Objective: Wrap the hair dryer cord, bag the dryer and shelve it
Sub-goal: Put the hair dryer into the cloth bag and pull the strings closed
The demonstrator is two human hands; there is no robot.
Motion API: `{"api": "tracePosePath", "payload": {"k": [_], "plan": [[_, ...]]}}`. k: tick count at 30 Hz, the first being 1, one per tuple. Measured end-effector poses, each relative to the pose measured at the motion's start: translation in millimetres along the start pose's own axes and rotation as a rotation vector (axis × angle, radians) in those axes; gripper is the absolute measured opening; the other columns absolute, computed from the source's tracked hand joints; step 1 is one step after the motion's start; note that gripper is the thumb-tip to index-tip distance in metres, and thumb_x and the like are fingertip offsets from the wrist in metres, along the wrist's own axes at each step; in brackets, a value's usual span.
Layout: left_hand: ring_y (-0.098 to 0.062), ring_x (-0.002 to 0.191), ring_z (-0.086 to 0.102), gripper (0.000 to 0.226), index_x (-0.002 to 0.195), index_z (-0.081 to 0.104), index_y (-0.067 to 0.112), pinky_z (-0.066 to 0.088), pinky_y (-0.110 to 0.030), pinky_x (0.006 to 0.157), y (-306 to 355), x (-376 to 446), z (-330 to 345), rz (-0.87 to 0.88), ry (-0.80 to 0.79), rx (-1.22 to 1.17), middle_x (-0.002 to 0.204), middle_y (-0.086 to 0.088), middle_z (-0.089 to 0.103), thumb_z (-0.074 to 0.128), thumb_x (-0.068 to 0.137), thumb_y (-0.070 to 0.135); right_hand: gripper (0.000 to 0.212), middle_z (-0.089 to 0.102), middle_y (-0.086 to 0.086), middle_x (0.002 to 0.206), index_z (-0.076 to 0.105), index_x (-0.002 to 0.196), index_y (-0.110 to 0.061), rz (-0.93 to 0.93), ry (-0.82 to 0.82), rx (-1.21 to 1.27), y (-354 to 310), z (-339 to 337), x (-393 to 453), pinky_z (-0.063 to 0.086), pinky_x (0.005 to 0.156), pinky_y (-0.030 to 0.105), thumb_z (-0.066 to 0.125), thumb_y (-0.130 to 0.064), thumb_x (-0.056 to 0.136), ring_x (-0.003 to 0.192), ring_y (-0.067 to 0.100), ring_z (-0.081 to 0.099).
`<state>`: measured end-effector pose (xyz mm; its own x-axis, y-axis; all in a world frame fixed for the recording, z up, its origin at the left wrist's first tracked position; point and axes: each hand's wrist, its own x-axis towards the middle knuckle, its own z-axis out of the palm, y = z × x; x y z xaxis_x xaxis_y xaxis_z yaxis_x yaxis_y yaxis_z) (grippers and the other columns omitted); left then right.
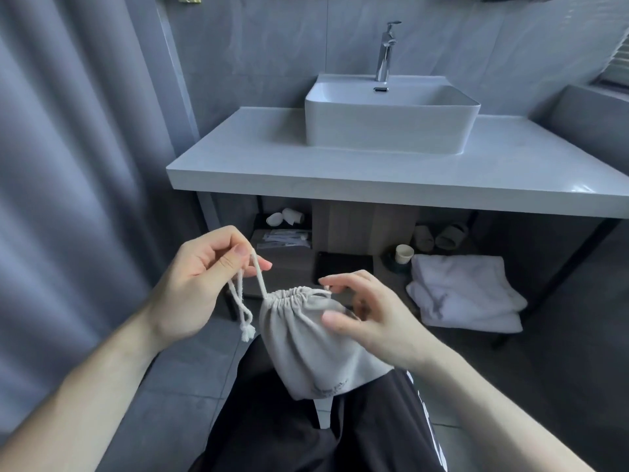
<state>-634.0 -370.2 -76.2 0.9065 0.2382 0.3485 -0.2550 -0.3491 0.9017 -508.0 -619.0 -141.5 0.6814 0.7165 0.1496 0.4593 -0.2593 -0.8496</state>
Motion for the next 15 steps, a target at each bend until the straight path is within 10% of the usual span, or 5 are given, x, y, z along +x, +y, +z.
{"api": "tracePosePath", "payload": {"k": [2,5,7,15], "plan": [[-0.026,0.102,0.079,0.036,0.071,0.067,0.034,0.063,-0.040,0.089,-3.5,6.0,0.6,-0.010,0.022,-0.053,0.080,0.004,0.073,0.051,0.102,0.024,0.061,0.063,-0.015,0.121,0.070,0.132,-0.034,-0.040,-0.081,-0.097,2.9,8.7,4.0,0.044,0.087,0.012,0.084,-0.061,0.079,0.100,0.000,0.059],[-0.025,0.097,0.079,0.037,0.070,0.067,0.031,0.065,-0.037,0.081,-8.2,16.2,0.1,-0.020,0.048,-0.103,0.076,0.005,0.069,0.050,0.102,0.023,0.020,0.060,-0.021,0.086,0.062,0.088,-0.047,-0.112,0.030,-0.190,4.8,20.0,12.8,0.042,0.077,0.018,0.082,-0.044,0.090,0.085,0.005,0.054],[-0.025,0.093,0.078,0.038,0.068,0.066,0.031,0.065,-0.038,0.082,-14.1,23.8,-4.8,-0.047,0.074,-0.092,0.076,0.002,0.072,0.051,0.101,0.024,0.040,0.053,-0.013,0.070,0.049,0.070,-0.040,-0.091,0.154,-0.170,12.3,19.9,20.3,0.039,0.070,0.023,0.075,-0.029,0.097,0.076,0.010,0.048],[-0.018,0.064,0.072,0.018,0.081,0.059,0.026,0.057,-0.040,0.068,-59.1,23.8,-21.3,-0.357,-0.061,0.718,0.074,0.006,0.066,0.059,0.098,0.030,0.017,0.065,-0.004,0.097,0.071,0.096,-0.013,0.035,0.126,0.408,22.3,11.6,33.6,0.044,0.097,0.032,0.058,-0.018,0.105,0.103,0.013,0.061]]}}
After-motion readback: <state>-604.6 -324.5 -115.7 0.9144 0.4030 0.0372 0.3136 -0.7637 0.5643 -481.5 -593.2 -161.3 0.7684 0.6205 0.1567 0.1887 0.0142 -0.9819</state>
